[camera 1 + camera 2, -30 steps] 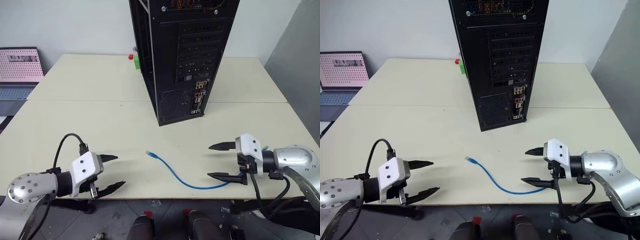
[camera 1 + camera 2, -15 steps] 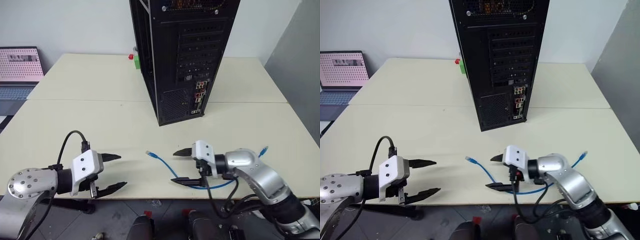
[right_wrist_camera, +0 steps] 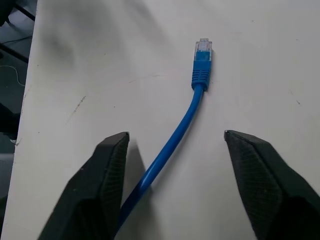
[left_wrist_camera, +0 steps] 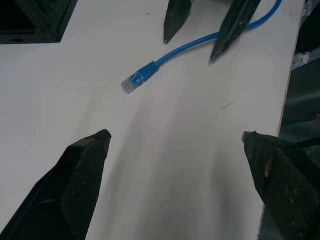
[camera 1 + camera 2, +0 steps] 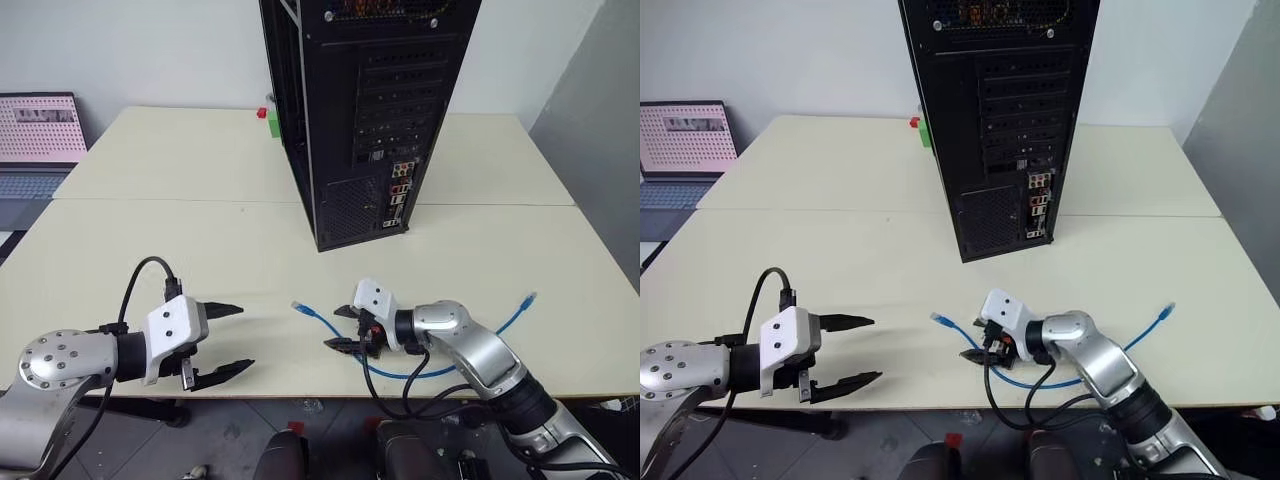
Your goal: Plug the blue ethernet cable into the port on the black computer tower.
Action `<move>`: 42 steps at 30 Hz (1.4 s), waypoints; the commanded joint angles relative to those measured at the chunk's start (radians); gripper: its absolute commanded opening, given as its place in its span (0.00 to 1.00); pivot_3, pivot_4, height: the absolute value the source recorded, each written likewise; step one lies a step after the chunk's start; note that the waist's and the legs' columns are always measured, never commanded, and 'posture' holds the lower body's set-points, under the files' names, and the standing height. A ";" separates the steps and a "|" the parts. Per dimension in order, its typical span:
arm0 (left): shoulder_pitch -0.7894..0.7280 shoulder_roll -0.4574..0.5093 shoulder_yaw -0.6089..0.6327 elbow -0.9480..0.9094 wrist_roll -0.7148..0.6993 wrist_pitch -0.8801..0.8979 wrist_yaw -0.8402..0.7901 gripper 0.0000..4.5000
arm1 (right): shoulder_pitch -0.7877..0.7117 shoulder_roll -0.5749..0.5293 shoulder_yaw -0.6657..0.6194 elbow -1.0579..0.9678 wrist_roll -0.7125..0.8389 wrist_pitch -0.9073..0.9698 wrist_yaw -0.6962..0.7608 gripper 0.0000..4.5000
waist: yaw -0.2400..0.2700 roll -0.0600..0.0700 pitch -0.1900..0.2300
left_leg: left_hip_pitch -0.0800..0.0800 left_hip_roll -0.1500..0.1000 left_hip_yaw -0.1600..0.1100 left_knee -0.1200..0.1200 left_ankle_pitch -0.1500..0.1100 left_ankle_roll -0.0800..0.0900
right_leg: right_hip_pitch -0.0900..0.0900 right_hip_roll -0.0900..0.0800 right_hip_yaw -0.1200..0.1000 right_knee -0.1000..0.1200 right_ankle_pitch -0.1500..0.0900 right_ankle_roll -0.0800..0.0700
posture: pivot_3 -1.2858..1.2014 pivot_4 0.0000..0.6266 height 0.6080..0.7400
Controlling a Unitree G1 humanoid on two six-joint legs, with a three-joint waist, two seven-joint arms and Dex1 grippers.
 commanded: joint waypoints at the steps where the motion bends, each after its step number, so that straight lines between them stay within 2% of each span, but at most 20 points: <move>1: -0.013 0.004 -0.007 -0.021 0.007 -0.024 0.006 1.00 | -0.009 -0.005 -0.001 -0.057 0.005 0.036 0.006 0.51 | 0.000 0.000 0.000 | 0.000 0.000 0.000 0.000 0.000 0.000 | 0.000 0.000 0.000 0.000 0.000 0.000 | 0.52 0.24 1.00; 6: -0.032 0.002 -0.023 -0.014 0.012 -0.026 0.010 1.00 | -0.006 0.002 0.015 -0.066 -0.021 0.058 -0.020 0.26 | 0.000 0.000 0.000 | 0.000 0.000 0.000 0.000 0.000 0.000 | 0.000 0.000 0.000 0.000 0.000 0.000 | 0.52 0.24 1.00; 10: -0.038 0.001 -0.039 -0.012 0.016 -0.030 0.013 1.00 | -0.005 -0.026 0.010 -0.062 -0.043 0.048 -0.021 0.01 | 0.000 0.000 0.000 | 0.000 0.000 0.000 0.000 0.000 0.000 | 0.000 0.000 0.000 0.000 0.000 0.000 | 0.52 0.24 1.00; 13: -0.052 -0.003 -0.059 -0.009 0.022 -0.032 0.017 1.00 | 0.001 -0.094 -0.016 -0.085 -0.047 0.031 0.019 0.00 | 0.002 0.000 0.000 | 0.000 0.000 0.000 0.000 0.000 0.000 | 0.000 0.000 0.000 0.000 0.000 0.001 | 0.52 0.24 1.00; 20: -0.089 -0.014 -0.111 0.002 0.025 -0.042 0.018 1.00 | 0.043 -0.357 -0.146 -0.130 -0.021 -0.017 0.149 0.00 | 0.005 0.000 0.000 | -0.001 -0.001 0.000 0.001 0.000 0.000 | 0.001 -0.002 -0.002 -0.001 0.000 0.001 | 0.52 0.24 1.00; 23: -0.110 -0.023 -0.132 -0.004 0.013 -0.033 0.018 1.00 | 0.060 -0.393 -0.179 -0.133 -0.008 -0.018 0.158 0.00 | 0.003 0.000 0.000 | -0.001 -0.001 0.001 0.001 0.000 0.000 | 0.001 -0.001 -0.002 -0.001 0.000 0.001 | 0.52 0.24 1.00; 26: -0.128 -0.027 -0.159 -0.013 0.003 -0.023 0.010 1.00 | 0.071 -0.391 -0.195 -0.130 -0.004 -0.035 0.158 0.14 | -0.003 0.000 0.000 | 0.000 -0.001 0.000 0.001 0.000 0.000 | 0.001 0.001 -0.001 0.000 -0.001 0.001 | 0.52 0.24 1.00; 33: -0.162 -0.028 -0.189 -0.009 -0.001 -0.012 0.013 1.00 | 0.055 -0.339 -0.220 -0.148 0.046 -0.014 0.150 0.56 | -0.004 0.000 0.000 | -0.001 -0.001 0.000 0.001 0.000 0.000 | 0.000 0.001 0.001 0.000 -0.001 0.001 | 0.52 0.24 1.00; 34: -0.163 -0.028 -0.191 -0.010 -0.002 -0.011 0.013 1.00 | 0.047 -0.315 -0.222 -0.141 0.056 -0.001 0.137 0.59 | -0.004 0.000 0.000 | -0.001 -0.001 0.000 0.001 0.000 0.000 | 0.000 0.001 0.001 0.000 -0.001 0.001 | 0.52 0.24 1.00; 42: -0.153 -0.032 -0.195 -0.015 -0.001 -0.012 0.016 1.00 | 0.008 -0.218 -0.154 -0.027 0.003 -0.041 0.106 0.59 | 0.000 0.000 0.000 | -0.001 -0.001 0.000 0.001 0.000 0.000 | 0.000 0.001 0.000 0.000 0.000 0.000 | 0.52 0.24 1.00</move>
